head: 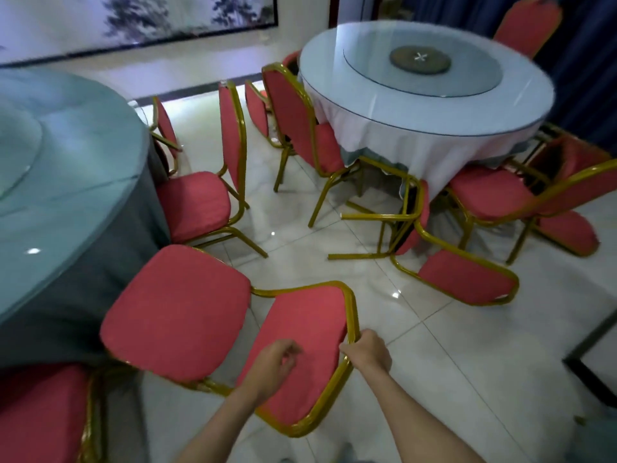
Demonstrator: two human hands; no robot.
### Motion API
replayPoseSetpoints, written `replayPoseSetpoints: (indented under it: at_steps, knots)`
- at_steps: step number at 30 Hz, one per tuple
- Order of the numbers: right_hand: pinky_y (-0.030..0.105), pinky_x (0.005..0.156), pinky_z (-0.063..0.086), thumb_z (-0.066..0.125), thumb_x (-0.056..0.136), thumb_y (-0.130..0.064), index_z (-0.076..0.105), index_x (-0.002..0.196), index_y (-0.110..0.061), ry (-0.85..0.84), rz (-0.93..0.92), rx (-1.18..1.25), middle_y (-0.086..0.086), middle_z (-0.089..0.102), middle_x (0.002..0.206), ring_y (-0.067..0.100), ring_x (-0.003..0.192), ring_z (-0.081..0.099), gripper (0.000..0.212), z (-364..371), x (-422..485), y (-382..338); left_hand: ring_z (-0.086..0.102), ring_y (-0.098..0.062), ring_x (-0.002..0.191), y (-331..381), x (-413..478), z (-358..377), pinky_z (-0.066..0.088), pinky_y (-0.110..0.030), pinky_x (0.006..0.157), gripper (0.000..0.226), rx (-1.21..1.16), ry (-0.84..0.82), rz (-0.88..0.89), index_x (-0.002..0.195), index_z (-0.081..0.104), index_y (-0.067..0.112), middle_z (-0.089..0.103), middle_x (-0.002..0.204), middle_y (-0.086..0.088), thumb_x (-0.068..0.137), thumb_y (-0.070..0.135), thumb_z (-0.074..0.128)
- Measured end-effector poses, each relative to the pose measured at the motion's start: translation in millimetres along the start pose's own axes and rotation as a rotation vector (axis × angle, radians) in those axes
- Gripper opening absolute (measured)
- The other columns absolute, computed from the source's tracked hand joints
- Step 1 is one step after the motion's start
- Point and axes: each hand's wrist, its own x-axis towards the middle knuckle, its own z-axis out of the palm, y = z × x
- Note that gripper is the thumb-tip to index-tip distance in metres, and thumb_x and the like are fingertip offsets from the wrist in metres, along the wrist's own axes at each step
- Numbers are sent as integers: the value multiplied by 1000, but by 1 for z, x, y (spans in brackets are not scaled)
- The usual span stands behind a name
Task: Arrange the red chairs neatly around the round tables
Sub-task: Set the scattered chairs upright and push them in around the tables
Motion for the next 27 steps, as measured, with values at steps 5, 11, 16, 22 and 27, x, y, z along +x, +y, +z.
replayPoseSetpoints:
  at_steps: [5,11,16,22,27]
  knots:
    - [32,73,56,75,65,-52,64,88,-23,-48,-99,14,-6,68,83,18,79,68,38,-5,-55,-61,62,-7,98,30,-23,-38,47,-17,84,21,-49,-46,-35,110,63,32,67,109,8,95,17,63]
    - [29,66,61,78,69,-52,65,94,-20,-134,-200,206,-4,72,84,10,62,72,43,23,-110,-138,52,-14,118,18,-42,-71,46,-32,98,64,88,-4,-119,147,45,25,46,135,8,89,37,70]
    - [37,60,65,81,66,-53,66,96,-16,-273,-269,336,2,76,75,15,55,73,51,54,-136,-187,64,-16,99,-16,-57,-113,54,-39,83,67,60,181,-205,141,37,47,62,113,12,89,13,61]
    - [26,48,58,83,75,-50,68,100,-16,-335,-311,293,2,76,82,13,51,72,45,66,-147,-235,69,-19,87,-50,-51,-167,58,-46,85,93,35,72,-278,149,1,64,70,101,0,94,19,61]
    - [26,51,53,87,77,-48,71,106,-11,-544,-341,294,8,79,90,17,61,73,49,66,-127,-259,67,-15,86,-56,-45,-198,59,-43,83,63,33,63,-313,138,30,58,67,103,7,94,27,62]
